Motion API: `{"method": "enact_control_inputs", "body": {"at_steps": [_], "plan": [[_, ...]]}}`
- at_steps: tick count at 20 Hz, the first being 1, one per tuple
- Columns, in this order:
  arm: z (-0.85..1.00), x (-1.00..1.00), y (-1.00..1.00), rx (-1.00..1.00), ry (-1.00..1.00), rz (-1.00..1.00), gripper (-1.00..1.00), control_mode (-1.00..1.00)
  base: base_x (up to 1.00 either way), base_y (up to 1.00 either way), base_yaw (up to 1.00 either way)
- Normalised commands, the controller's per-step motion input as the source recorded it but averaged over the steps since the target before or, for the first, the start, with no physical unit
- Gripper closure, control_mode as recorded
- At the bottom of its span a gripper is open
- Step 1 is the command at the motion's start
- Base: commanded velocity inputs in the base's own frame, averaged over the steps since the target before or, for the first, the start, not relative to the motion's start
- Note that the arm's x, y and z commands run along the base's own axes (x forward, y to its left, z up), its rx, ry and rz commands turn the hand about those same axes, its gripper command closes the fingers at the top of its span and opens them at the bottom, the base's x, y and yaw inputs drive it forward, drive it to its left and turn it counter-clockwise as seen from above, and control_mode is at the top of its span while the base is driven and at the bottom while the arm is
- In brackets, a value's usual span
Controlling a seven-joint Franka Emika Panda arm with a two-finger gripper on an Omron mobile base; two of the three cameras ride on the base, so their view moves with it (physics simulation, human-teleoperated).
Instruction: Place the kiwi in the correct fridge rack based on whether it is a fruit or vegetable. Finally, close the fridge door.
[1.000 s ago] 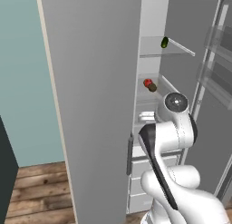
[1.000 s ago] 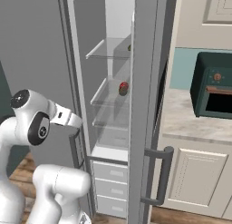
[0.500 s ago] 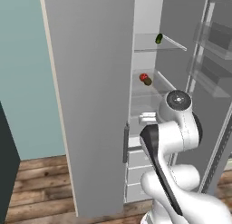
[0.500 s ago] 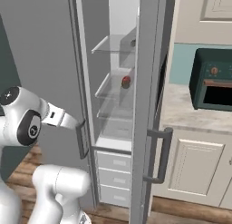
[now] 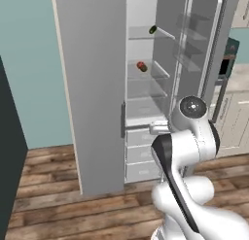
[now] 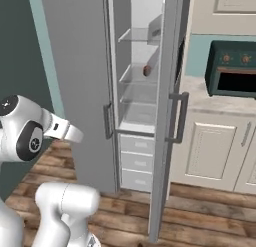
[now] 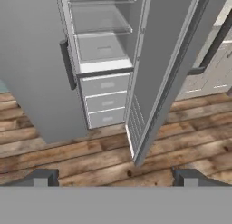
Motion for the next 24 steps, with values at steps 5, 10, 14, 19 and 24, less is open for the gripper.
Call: {"method": "enact_control_inputs", "body": {"at_steps": [5, 10, 14, 19, 24], "plan": [[0.00, 0.00, 0.00, 0.00, 0.00, 0.00, -1.00, 1.00, -0.72, -0.35, 0.00], [0.00, 0.00, 0.00, 0.00, 0.00, 0.00, -1.00, 1.00, -0.15, -0.74, -0.09], [0.00, 0.00, 0.00, 0.00, 0.00, 0.00, -1.00, 1.00, 0.00, -0.97, -0.12], [0.00, 0.00, 0.00, 0.00, 0.00, 0.00, -1.00, 1.00, 0.00, -0.99, -0.08], [0.00, 0.00, 0.00, 0.00, 0.00, 0.00, -1.00, 1.00, 0.39, -0.81, 0.01]]}}
